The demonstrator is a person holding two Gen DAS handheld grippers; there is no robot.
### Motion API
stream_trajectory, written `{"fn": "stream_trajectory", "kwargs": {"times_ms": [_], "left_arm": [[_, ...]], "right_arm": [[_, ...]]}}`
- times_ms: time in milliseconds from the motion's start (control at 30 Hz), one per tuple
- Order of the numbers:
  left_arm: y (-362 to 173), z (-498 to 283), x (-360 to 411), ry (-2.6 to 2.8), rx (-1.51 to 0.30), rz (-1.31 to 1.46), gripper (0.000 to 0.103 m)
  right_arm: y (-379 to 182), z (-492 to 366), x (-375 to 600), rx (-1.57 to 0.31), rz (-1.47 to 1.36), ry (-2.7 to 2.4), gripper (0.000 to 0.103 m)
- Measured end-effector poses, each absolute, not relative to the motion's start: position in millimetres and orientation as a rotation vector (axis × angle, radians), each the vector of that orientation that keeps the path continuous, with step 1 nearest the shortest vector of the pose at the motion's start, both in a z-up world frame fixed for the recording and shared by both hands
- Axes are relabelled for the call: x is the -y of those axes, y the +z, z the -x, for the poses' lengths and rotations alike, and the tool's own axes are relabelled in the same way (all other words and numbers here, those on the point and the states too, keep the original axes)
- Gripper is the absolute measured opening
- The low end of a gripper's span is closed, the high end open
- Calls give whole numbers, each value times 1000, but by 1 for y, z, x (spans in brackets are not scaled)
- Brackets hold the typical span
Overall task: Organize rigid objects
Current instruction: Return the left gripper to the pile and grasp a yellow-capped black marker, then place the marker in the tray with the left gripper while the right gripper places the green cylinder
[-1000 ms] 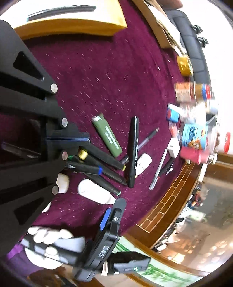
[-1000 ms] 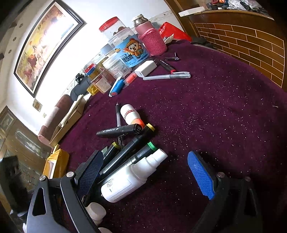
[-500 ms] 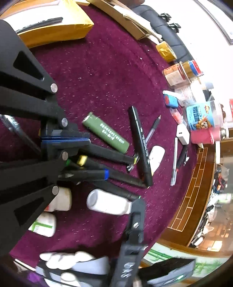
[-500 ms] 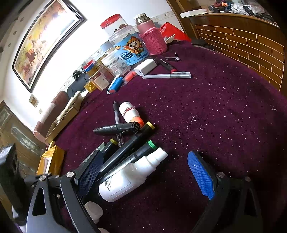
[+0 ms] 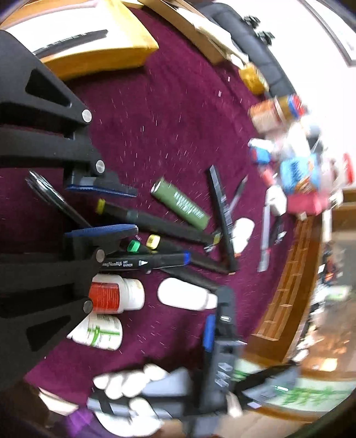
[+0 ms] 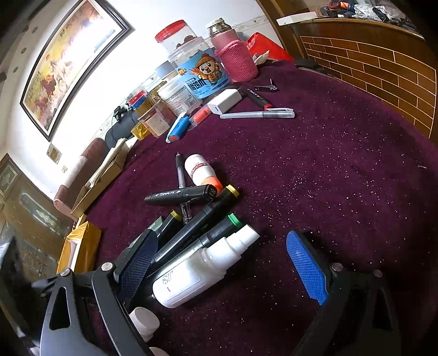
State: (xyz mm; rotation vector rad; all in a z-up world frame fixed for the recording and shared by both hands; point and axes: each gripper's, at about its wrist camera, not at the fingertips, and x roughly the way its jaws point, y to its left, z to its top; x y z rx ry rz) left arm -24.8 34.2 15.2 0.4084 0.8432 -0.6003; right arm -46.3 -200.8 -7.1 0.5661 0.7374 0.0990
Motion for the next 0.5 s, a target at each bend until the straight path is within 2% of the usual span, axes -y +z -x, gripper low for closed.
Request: {"fn": "stream_trajectory", "kwargs": {"times_ms": [67, 200, 367, 500], "left_arm": [[2, 23, -21, -594, -843, -475, 19], [0, 18, -13, -567, -862, -460, 13], [6, 35, -52, -517, -936, -350, 12], [10, 42, -57, -458, -915, -359, 13]], "right_arm": [[-7, 46, 201, -738, -566, 99, 93], [-7, 47, 202, -738, -568, 99, 93], [-8, 47, 202, -736, -573, 104, 93], [-8, 46, 200, -740, -567, 105, 93]]}}
